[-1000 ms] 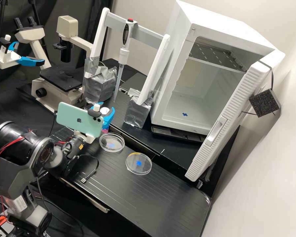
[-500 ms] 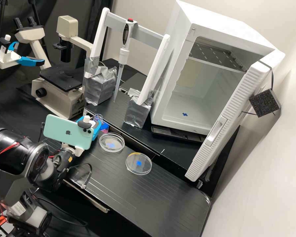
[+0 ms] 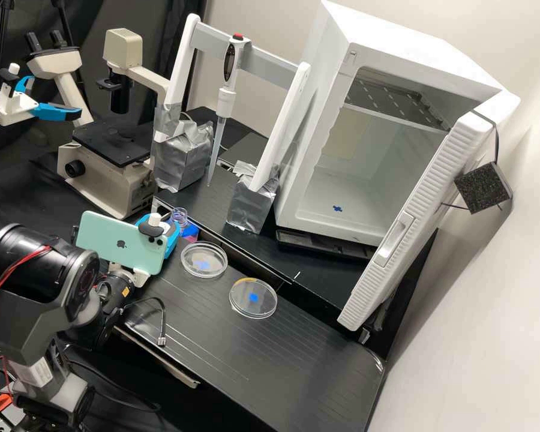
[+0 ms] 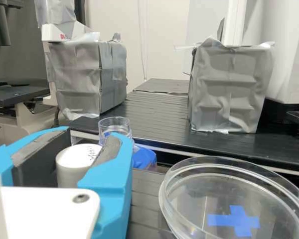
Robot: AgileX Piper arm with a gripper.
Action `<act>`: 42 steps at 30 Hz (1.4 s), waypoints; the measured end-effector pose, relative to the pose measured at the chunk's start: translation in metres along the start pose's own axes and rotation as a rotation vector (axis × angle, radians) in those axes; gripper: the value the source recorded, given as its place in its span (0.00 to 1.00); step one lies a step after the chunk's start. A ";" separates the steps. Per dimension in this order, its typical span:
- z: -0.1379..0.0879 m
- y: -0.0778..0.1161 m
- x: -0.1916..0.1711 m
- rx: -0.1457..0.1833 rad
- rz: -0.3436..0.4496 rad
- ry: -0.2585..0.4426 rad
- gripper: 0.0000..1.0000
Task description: Open the bottle
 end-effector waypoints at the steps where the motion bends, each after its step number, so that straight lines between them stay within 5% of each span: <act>1: 0.000 0.000 0.000 0.000 0.000 0.000 1.00; 14: -0.003 0.002 -0.002 -0.011 0.021 -0.001 1.00; 21: -0.016 0.018 -0.010 -0.024 0.093 0.091 1.00; 26: -0.020 0.040 -0.020 -0.002 0.185 0.150 1.00; 35: -0.007 0.067 -0.031 0.007 0.415 0.025 1.00; 42: -0.005 0.063 -0.024 -0.022 0.398 -0.013 1.00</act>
